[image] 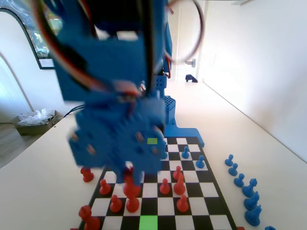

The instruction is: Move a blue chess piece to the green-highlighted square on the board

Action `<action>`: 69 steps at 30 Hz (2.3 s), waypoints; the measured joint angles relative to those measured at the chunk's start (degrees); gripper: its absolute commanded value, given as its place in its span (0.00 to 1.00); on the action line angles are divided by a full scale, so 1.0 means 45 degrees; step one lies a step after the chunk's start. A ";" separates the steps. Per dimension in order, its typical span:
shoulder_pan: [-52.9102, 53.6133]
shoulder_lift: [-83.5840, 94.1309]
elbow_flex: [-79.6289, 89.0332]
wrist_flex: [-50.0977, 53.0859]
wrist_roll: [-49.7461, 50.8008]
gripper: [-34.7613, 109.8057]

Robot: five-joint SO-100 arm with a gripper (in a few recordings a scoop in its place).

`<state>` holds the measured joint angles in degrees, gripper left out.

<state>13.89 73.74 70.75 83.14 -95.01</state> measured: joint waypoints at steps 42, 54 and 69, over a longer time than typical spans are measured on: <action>0.7598 0.4414 1.1699 -0.7188 -0.5273 0.25; 0.7930 0.4512 1.3398 -0.9512 -0.6074 0.25; 0.7930 0.4121 1.5234 -1.2266 -0.6582 0.25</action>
<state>49.57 92.29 139.31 27.95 -124.63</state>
